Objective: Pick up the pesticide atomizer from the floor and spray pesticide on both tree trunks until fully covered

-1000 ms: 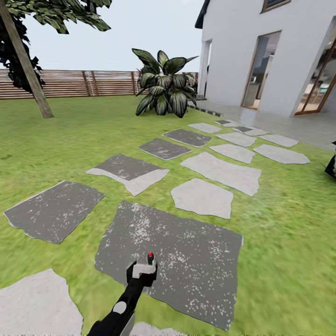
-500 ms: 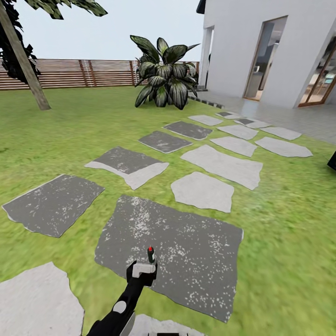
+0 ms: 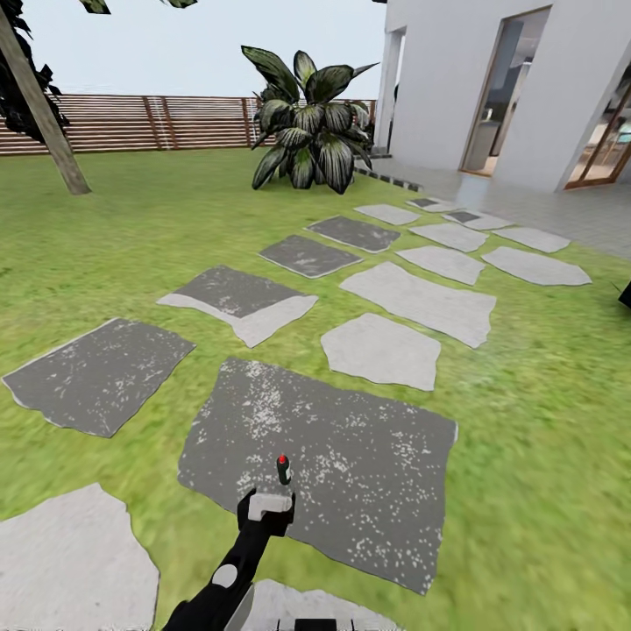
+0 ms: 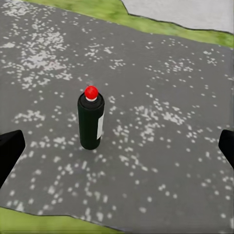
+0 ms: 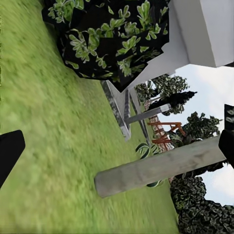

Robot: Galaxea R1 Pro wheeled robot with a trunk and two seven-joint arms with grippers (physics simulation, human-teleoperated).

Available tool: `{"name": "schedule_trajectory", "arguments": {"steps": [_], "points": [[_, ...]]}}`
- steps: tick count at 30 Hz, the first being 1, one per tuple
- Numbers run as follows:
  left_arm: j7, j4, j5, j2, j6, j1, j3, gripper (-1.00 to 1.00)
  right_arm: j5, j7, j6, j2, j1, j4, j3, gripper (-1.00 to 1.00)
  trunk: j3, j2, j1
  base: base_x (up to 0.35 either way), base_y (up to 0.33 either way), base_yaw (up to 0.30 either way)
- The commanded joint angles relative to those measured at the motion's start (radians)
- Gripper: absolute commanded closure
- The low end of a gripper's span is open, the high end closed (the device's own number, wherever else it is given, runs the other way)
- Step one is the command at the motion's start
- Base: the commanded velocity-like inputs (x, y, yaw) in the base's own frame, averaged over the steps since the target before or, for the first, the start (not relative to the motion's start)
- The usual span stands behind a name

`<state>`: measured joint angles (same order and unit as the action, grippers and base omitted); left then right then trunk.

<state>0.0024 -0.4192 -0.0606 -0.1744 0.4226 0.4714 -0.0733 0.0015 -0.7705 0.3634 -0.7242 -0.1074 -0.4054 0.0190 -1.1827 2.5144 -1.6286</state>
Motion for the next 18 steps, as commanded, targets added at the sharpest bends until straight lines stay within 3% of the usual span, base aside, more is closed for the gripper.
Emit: {"name": "schedule_trajectory", "arguments": {"steps": [1, 5, 18], "points": [[0.000, 0.000, -0.006, 0.000, 0.003, 0.001, 0.001, -1.00, 0.000, 0.000, 0.005, 0.000, 0.000, 0.000, 0.002, -1.00, -0.001, 0.000, 0.000, 0.000, 0.000, 0.000], [0.002, -0.001, -0.006, 0.000, 0.004, 0.001, 0.002, -1.00, 0.000, 0.000, 0.005, 0.000, 0.000, 0.000, 0.002, -1.00, -0.012, 0.001, -0.001, 0.000, 0.000, 0.000], [0.004, -0.001, -0.004, 0.000, 0.004, 0.001, 0.002, -1.00, -0.001, 0.000, 0.006, 0.000, 0.000, 0.000, 0.002, -1.00, -0.012, 0.001, -0.001, 0.003, -0.003, 0.000]]}}
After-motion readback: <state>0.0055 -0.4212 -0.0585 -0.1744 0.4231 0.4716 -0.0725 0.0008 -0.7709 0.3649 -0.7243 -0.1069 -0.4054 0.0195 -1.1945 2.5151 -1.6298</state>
